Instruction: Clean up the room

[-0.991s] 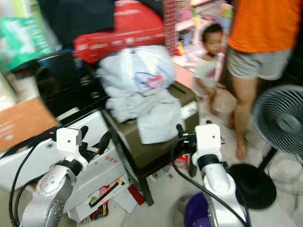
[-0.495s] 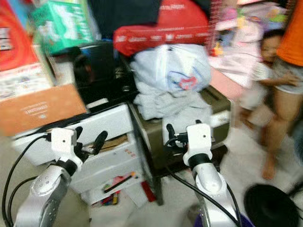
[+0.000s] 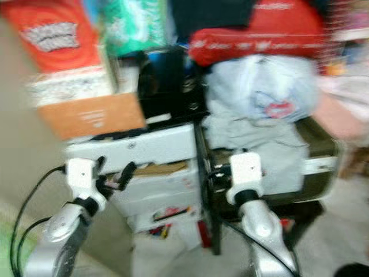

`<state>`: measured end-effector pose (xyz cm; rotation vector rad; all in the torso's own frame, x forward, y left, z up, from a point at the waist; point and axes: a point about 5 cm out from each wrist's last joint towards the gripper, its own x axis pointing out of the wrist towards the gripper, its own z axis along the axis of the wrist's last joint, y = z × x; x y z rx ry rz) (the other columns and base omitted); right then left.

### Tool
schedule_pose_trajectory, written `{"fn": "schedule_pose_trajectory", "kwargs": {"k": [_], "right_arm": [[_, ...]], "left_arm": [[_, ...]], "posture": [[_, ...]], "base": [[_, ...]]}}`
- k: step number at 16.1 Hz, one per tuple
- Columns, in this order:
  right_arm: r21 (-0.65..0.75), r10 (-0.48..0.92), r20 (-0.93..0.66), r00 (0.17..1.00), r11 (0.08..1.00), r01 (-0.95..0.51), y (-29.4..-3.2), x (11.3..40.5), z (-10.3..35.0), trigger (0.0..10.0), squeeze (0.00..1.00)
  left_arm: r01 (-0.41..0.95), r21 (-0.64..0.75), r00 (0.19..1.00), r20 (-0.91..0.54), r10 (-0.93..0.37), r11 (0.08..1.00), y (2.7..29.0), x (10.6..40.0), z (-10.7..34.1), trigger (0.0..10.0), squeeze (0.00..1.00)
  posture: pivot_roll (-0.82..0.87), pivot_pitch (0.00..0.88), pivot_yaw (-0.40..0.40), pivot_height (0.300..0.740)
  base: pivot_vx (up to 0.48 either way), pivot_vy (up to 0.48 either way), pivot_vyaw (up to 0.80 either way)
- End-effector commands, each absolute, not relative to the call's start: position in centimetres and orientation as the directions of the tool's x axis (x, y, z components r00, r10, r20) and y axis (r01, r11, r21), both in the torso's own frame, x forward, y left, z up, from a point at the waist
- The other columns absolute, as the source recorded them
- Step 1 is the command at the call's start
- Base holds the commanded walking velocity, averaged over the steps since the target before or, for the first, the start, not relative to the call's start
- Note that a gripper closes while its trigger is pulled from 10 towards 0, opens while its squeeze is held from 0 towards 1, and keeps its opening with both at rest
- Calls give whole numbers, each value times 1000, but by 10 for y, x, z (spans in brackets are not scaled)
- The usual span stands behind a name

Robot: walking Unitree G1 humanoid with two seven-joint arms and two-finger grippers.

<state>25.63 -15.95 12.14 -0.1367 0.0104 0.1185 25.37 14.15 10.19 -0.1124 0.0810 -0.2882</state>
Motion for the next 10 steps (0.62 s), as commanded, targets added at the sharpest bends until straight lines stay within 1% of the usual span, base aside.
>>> {"fn": "schedule_pose_trajectory", "kwargs": {"k": [1, 3, 7, 10], "right_arm": [[-122, 131, -1, 991, 984, -130, -154, 258, 126, 10000, 0], [-121, 129, -3, 992, 984, -129, -154, 258, 126, 10000, 0], [-119, 124, -2, 992, 985, -123, -156, 258, 127, 10000, 0], [-135, 109, -15, 994, 985, -110, -165, 252, 124, 10000, 0]], "left_arm": [[258, -94, 962, -62, -265, 961, 149, 254, 105, 10000, 0], [261, -91, 962, -62, -267, 961, 148, 255, 105, 10000, 0], [215, -87, 973, -67, -221, 973, 156, 254, 105, 10000, 0], [134, -88, 986, -88, -141, 987, 174, 247, 101, 10000, 0]], "posture": [[-253, 14, 102, 740], [-254, 16, 102, 740], [-253, 19, 102, 740], [-247, 20, 97, 740]], "base": [[0, 0, 769], [0, 0, 588], [0, 0, 0], [0, 0, 0]]}}
